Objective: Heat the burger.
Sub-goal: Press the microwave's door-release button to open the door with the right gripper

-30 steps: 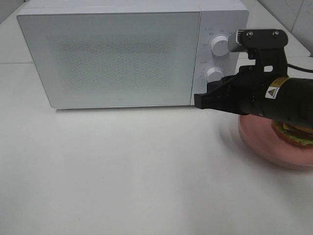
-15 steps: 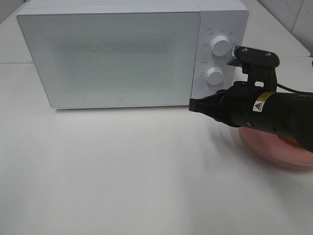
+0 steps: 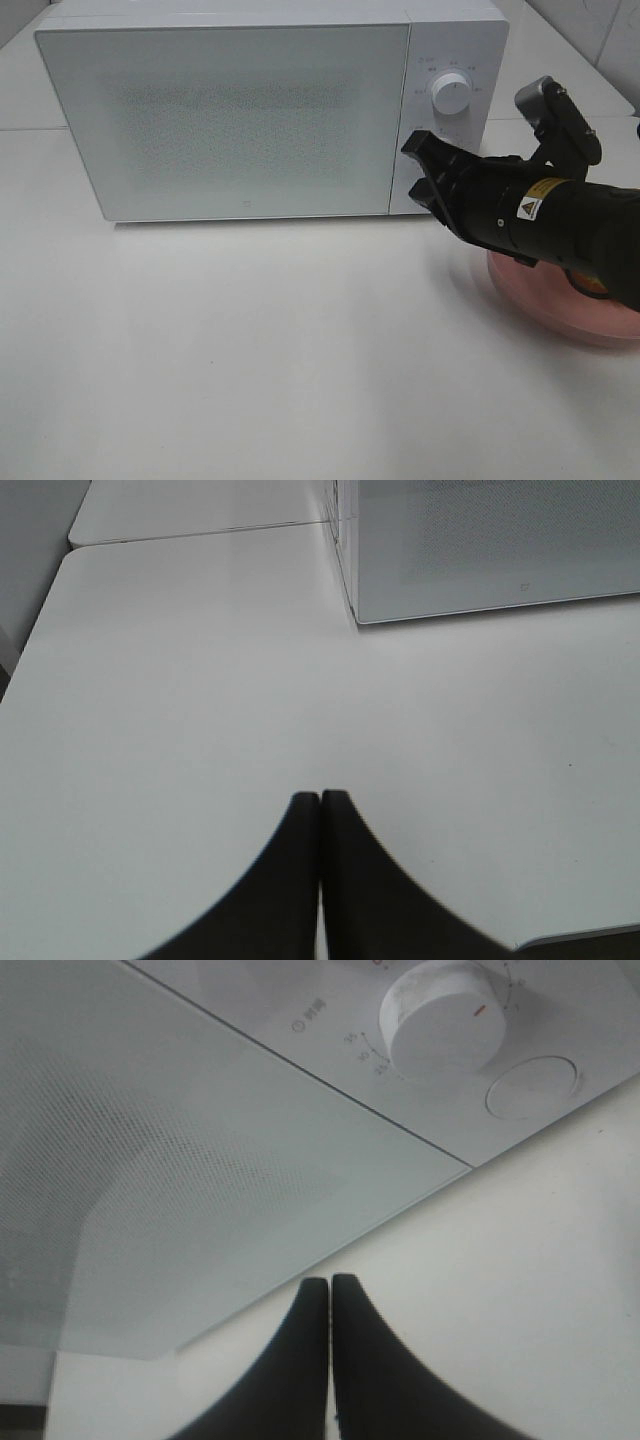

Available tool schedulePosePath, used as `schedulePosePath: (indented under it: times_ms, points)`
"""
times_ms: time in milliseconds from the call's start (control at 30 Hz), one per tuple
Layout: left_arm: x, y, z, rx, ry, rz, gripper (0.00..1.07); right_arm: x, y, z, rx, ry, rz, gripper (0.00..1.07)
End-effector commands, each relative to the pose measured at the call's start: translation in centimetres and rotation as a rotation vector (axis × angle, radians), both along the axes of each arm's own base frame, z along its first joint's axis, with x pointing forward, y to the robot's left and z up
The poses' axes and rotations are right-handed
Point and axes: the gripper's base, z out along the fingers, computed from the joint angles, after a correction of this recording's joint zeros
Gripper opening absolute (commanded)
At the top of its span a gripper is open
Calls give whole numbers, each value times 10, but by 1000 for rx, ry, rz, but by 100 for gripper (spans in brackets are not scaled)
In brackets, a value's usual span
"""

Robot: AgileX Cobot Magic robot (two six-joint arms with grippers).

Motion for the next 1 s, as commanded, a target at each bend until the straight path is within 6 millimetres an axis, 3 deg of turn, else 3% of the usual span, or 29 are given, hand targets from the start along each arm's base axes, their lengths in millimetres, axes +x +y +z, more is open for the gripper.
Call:
schedulePosePath:
  times_ms: [33,100,267,633,1000]
  points:
    - [-3,0,0,-6,-33,-2,0,3,3,6,104,-15,-29,0]
    - [-3,0,0,-6,-33,-2,0,5,4,7,239,3,-86,0]
    - [-3,0,0,-6,-33,-2,0,7,7,4,362,29,-110,0]
    - [-3,0,0,-6,-33,-2,0,10,9,-12,366,72,-130,1]
    - [-3,0,0,-6,-33,-2,0,30,11,-35,403,129,-269,1]
